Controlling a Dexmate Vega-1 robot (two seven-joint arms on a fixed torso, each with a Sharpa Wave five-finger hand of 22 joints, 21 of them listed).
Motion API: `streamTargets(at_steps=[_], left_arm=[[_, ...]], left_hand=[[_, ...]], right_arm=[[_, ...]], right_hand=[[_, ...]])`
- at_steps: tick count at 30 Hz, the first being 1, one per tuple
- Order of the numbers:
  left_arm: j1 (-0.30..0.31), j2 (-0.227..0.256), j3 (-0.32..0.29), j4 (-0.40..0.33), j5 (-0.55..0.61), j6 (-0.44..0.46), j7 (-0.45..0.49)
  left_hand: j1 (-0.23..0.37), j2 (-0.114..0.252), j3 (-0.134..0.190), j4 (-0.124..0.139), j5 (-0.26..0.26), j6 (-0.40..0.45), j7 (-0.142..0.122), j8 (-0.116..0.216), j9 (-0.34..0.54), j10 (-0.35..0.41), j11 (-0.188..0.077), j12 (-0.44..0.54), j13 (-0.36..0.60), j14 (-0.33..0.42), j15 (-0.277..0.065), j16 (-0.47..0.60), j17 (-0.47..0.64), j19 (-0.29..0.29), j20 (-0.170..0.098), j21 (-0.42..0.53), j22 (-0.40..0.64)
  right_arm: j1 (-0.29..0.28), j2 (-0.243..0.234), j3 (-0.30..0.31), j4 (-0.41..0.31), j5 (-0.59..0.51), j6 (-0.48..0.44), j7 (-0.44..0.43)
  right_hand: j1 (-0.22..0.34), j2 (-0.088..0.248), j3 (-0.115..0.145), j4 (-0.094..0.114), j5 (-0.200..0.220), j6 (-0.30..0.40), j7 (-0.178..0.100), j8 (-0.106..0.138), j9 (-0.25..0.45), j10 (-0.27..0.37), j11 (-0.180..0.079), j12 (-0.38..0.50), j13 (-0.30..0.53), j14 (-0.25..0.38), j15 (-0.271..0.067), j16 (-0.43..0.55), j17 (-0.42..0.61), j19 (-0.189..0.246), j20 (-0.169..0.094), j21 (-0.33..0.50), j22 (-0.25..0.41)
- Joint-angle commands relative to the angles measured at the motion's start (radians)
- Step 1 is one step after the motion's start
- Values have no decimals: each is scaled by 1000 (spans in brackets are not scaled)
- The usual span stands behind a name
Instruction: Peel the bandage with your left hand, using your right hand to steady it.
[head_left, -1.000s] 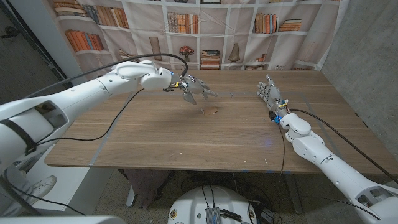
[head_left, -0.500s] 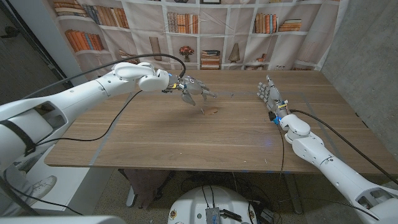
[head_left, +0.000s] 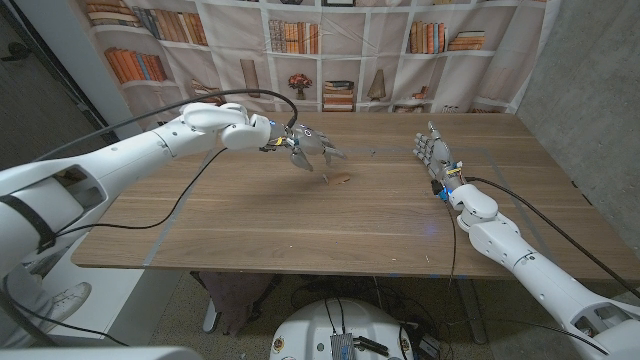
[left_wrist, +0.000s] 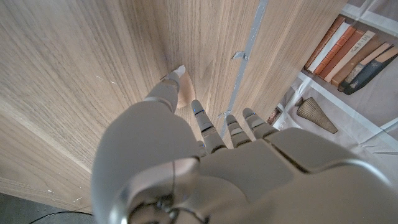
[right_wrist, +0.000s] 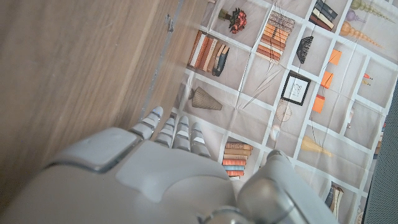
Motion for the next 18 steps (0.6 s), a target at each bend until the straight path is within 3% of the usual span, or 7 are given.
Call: streamTargets(at_steps=[1, 3, 7, 11, 15, 17, 18], left_arm=[[15, -2, 3, 34, 5, -3, 45], [9, -5, 9, 24, 16, 9, 12], [16, -3, 7, 19, 40, 21, 49], [34, -5, -2, 26, 52, 45, 109], [33, -14, 0, 34, 53, 69, 92], [32, -13, 8, 37, 86, 64, 133], [27, -21, 9, 47, 52, 58, 93]], left_hand=[[-13, -1, -3, 10, 6, -159, -2, 7, 6, 16, -2, 17, 11, 16, -127, 11, 9, 6, 1, 5, 4], [-19, -5, -8, 15, 6, -132, -11, 12, 6, 34, -2, 36, 22, 37, -135, 16, 13, 13, -4, 7, 4], [-24, -10, -12, 17, 6, -117, -17, 14, 6, 45, -2, 47, 29, 42, -138, 16, 15, 20, -9, 9, 4], [-25, -5, -11, 20, 8, -112, -7, 12, 7, 51, -2, 56, 35, 42, -130, 14, 19, 20, -1, 8, 4], [-20, 8, -6, 22, 13, -93, -7, 13, 7, 63, -2, 74, 47, 67, -138, 21, 26, 33, 2, 12, 4], [-20, 8, -6, 22, 13, -90, -6, 13, 7, 64, -2, 76, 49, 69, -138, 21, 27, 36, 2, 13, 5], [-21, 7, -6, 22, 13, -86, -5, 14, 7, 64, -2, 77, 50, 69, -137, 21, 27, 38, 1, 13, 5]], right_arm=[[-8, 0, 0, -8, -2, 2, -8], [-8, -1, 0, -9, -3, 1, -8], [-8, 0, 1, -8, -3, 4, -10], [-5, 1, 0, -1, -1, 9, -1], [-6, 1, 1, 0, 1, 10, 1], [-7, 1, 1, 1, 2, 9, 3], [-7, 2, 2, 2, 4, 10, 4]], right_hand=[[4, 9, 3, -5, 4, -4, -1, 4, 4, 1, -1, 3, 3, -5, -4, 0, 3, 4, 6, -5, 5], [4, 10, 3, -5, 4, -5, -1, 4, 4, 1, -2, 3, 3, -5, -4, 0, 3, 5, 6, -6, 5], [4, 10, 2, -6, 4, -5, -2, 4, 4, -9, -3, -1, 3, -6, -5, -1, 3, 5, 6, -8, 5], [4, 10, 2, -7, 4, -8, -3, 3, 4, -15, -3, -3, 3, -9, -5, -1, 3, 5, 6, -10, 5], [4, 10, 2, -7, 3, -14, 0, 1, 4, -16, -4, -2, 3, -9, -5, -2, 3, 6, 6, -11, 5], [4, 11, 1, -8, 3, -16, 0, 0, 4, -15, -6, -2, 3, -9, -6, -1, 3, 6, 5, -12, 5], [4, 11, 1, -8, 3, -16, 0, 0, 4, -15, -6, -2, 3, -9, -5, -1, 3, 6, 6, -12, 5]])
